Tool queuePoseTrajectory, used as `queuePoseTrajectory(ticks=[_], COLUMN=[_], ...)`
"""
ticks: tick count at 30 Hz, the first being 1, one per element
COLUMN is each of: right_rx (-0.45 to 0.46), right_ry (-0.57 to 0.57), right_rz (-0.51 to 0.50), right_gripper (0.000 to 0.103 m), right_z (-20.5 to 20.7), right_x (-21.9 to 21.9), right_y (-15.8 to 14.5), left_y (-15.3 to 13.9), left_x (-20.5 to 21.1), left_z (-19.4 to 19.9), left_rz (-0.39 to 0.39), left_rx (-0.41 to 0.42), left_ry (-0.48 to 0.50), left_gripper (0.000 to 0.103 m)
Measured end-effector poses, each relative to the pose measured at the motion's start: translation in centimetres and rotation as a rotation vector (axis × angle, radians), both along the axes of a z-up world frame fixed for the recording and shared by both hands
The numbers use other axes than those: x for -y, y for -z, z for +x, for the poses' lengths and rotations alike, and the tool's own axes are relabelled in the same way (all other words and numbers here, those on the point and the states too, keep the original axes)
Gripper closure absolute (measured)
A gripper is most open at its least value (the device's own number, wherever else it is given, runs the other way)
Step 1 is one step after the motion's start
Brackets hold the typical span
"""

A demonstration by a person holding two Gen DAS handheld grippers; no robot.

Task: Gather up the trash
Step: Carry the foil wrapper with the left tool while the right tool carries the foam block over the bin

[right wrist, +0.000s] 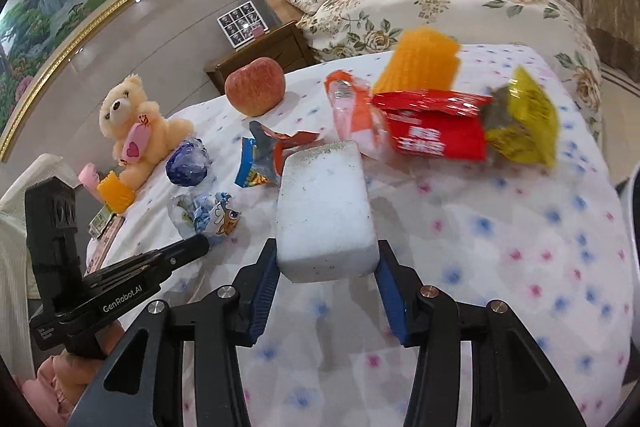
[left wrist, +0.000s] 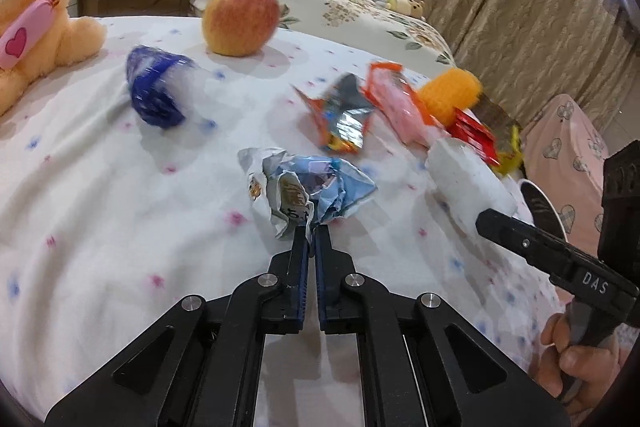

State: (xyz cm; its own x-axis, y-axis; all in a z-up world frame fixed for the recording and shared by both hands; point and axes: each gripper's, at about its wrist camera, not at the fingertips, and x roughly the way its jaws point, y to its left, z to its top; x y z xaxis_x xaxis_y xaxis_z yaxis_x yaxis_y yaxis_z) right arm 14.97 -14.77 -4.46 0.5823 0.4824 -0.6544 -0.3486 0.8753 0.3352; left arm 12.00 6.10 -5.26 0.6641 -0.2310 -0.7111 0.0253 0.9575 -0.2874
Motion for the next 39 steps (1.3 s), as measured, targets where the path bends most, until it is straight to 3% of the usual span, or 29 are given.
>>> queuePoseTrajectory(ticks=[12, 39], right_rx=[0.012, 0.028], right_ry=[0.098, 0.354], right_rz=[0.027, 0.078], right_gripper=[0.055, 0.055], right_z=[-2.7, -5.3], right_x=[5.2, 18.1], right_y=[-0.2, -0.4], left_y=[-1.7, -2.6], left_x=[6.5, 19.4], left_z=[-1.5, -0.9], left_rz=[0.004, 0.040], left_rx=[0.038, 0.047], left_ry=[0.143, 0.387], left_gripper=[0.100, 0.100])
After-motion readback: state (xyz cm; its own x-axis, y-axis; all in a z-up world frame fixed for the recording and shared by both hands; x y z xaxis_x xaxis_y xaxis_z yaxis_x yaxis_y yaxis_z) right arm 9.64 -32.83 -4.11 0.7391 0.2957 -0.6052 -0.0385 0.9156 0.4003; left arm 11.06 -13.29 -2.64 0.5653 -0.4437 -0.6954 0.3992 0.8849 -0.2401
